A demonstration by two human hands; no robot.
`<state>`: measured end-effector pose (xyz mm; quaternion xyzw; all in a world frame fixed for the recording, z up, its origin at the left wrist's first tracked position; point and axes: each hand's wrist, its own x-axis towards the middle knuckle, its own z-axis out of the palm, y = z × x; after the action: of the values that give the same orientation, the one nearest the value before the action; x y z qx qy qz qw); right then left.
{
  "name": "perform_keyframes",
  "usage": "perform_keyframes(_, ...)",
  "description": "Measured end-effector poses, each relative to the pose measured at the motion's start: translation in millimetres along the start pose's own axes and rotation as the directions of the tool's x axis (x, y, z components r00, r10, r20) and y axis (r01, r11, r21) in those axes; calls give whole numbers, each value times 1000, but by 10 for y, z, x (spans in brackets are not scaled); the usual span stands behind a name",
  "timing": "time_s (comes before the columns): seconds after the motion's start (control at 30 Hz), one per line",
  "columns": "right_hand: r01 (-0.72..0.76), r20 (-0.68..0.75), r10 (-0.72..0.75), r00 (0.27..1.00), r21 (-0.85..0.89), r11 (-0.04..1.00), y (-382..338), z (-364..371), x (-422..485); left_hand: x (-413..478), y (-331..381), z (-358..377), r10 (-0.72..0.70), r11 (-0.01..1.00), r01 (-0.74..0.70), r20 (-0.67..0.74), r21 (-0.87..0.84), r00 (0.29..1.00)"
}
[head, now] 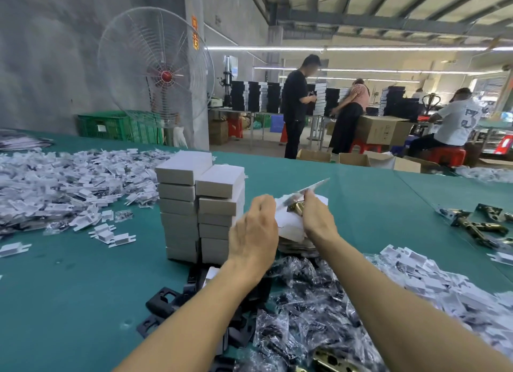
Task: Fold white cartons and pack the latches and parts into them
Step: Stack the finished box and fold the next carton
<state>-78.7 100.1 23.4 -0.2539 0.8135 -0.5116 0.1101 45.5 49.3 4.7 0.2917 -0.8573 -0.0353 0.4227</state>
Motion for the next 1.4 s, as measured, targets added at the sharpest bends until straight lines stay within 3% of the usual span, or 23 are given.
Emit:
perform_keyframes(0.03,-63,-6,65,998,165,984,-44,-23,-44,-51,5,-41,52,999,-52,7,-7,999)
perform_keyframes(0.1,-159,39,161,986,493,855,-86,-110,-131,-142,1,-102,221,975,-221,16,-6,975)
perform_keyframes(0.13,-155,29,169,985,570,807,-71,-164,-174,-187,5,-114,320,947,-320,22,-15,947)
perform_keyframes(0.2,-73,-59,125,990,548,834,4,-268,-237,-258,36,-138,452,890,-439,120,-119,884)
perform_keyframes(0.23,-45,-97,107,990,498,866,69,-322,-286,-286,58,-149,455,890,-432,210,-147,865)
perform_keyframes(0.3,-50,-85,99,991,453,890,192,-419,-391,-339,99,-142,354,935,-322,333,-148,874)
perform_keyframes(0.37,-96,11,103,995,468,879,281,-491,-540,-357,163,-145,145,966,-54,358,-254,922)
perform_keyframes(0.47,-133,199,34,979,510,850,322,-522,-783,-356,234,-144,-52,838,302,484,-455,874)
perform_keyframes(0.67,-97,372,-75,925,421,902,204,-641,-1194,-471,314,-154,-9,764,351,535,-542,845)
perform_keyframes(0.77,-30,405,-182,896,466,884,156,-674,-1374,-493,315,-254,17,661,410,559,-628,829)
perform_keyframes(0.93,216,213,-349,913,475,853,140,-710,-1312,-490,314,-458,213,336,535,616,-775,759)
perform_keyframes(1.03,384,163,-451,877,326,864,199,-732,-1273,-461,346,-537,250,275,571,631,-773,734)
perform_keyframes(1.17,504,124,-505,854,35,863,303,-753,-1220,-473,327,-593,323,199,629,656,-752,682)
perform_keyframes(1.3,564,92,-558,824,-56,824,312,-772,-1202,-486,234,-551,358,39,781,739,-623,571)
perform_keyframes(1.4,587,72,-583,809,-151,795,313,-746,-1215,-490,223,-556,331,-34,827,774,-561,539)
